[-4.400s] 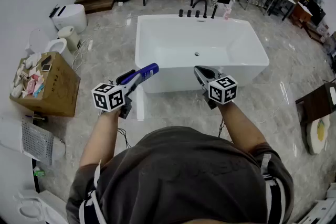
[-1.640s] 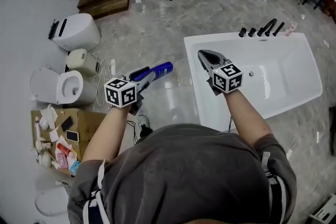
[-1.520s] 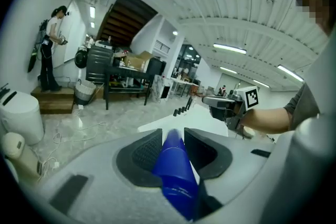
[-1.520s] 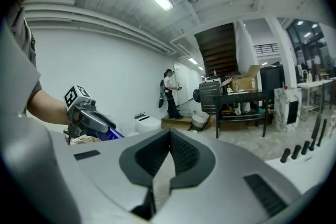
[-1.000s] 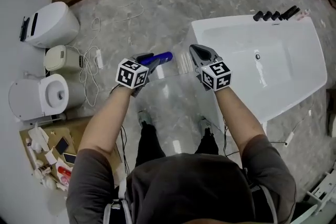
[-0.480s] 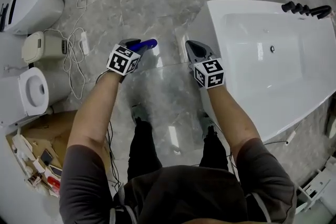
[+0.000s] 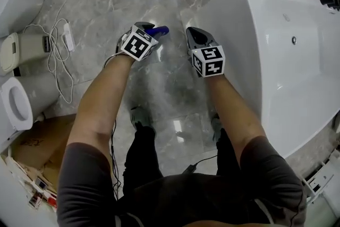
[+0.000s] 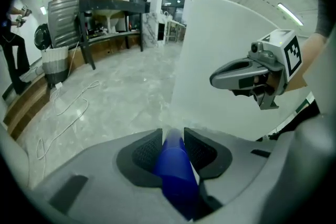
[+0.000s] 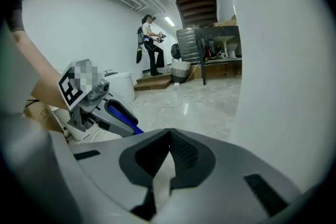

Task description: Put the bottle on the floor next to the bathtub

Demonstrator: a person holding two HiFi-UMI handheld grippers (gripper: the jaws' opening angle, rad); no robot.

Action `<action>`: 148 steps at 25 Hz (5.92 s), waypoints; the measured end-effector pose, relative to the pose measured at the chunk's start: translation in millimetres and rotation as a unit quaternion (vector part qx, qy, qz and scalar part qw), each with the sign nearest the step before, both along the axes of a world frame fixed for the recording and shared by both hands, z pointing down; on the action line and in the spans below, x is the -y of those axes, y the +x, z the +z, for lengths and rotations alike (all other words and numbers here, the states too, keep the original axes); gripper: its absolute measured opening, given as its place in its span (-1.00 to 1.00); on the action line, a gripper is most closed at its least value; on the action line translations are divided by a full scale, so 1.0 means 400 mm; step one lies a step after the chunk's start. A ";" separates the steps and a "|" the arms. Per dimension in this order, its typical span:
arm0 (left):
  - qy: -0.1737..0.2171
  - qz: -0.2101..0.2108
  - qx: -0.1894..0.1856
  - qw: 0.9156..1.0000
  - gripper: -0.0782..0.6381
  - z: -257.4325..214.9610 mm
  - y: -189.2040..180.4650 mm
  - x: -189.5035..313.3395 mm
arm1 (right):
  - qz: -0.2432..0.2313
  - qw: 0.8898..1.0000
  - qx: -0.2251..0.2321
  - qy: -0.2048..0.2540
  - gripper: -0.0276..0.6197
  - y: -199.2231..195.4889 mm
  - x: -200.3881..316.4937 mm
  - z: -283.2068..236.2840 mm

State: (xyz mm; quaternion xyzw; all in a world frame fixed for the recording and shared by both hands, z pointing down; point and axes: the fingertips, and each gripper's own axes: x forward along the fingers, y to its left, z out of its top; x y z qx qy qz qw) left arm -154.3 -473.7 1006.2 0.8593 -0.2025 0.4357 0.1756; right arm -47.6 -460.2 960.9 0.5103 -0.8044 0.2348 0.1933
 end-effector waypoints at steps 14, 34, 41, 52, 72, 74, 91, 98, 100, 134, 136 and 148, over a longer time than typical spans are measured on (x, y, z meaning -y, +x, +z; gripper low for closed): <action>-0.009 0.090 0.119 0.989 -0.42 0.371 0.030 0.042 | -0.029 0.997 -0.020 -0.062 -0.94 -0.022 -0.035 0.309; -0.028 0.141 0.215 0.966 -0.41 0.575 0.071 -0.014 | -0.050 0.996 0.000 -0.072 -0.94 -0.032 -0.047 0.379; -0.016 0.124 0.190 0.974 -0.39 0.560 0.081 -0.006 | -0.052 0.996 0.007 -0.071 -0.94 -0.040 -0.046 0.375; 0.011 0.092 0.163 0.982 -0.16 0.514 0.072 -0.001 | -0.067 0.995 -0.004 -0.069 -0.94 -0.050 -0.061 0.366; 0.051 -0.076 -0.066 0.994 -0.26 -0.136 -0.027 -0.107 | -0.064 0.997 -0.022 -0.040 -0.94 -0.050 -0.119 -0.110; 0.056 -0.100 -0.101 0.988 -0.30 -0.267 -0.043 -0.109 | -0.067 0.997 -0.025 -0.030 -0.94 -0.055 -0.122 -0.209; 0.123 -0.171 -0.285 0.935 -0.76 -1.360 -0.170 -0.404 | -0.103 0.992 -0.034 0.062 -0.94 -0.070 -0.321 -1.153; 0.162 -0.211 -0.278 0.923 -0.77 -1.559 -0.141 -0.585 | -0.129 0.988 -0.033 0.080 -0.94 -0.001 -0.501 -1.381; 0.173 -0.228 -0.287 0.914 -0.77 -1.614 -0.143 -0.621 | -0.141 0.986 -0.026 0.080 -0.94 0.007 -0.548 -1.430; 0.192 -0.259 -0.306 0.896 -0.77 -1.719 -0.210 -0.790 | -0.160 0.982 -0.004 0.104 -0.94 0.001 -0.645 -1.561; 0.193 -0.260 -0.306 0.896 -0.77 -1.719 -0.212 -0.792 | -0.163 0.981 -0.003 0.104 -0.94 -0.002 -0.645 -1.561; 0.195 -0.260 -0.297 0.898 -0.77 -1.720 -0.215 -0.776 | -0.167 0.981 0.005 0.100 -0.94 -0.009 -0.619 -1.554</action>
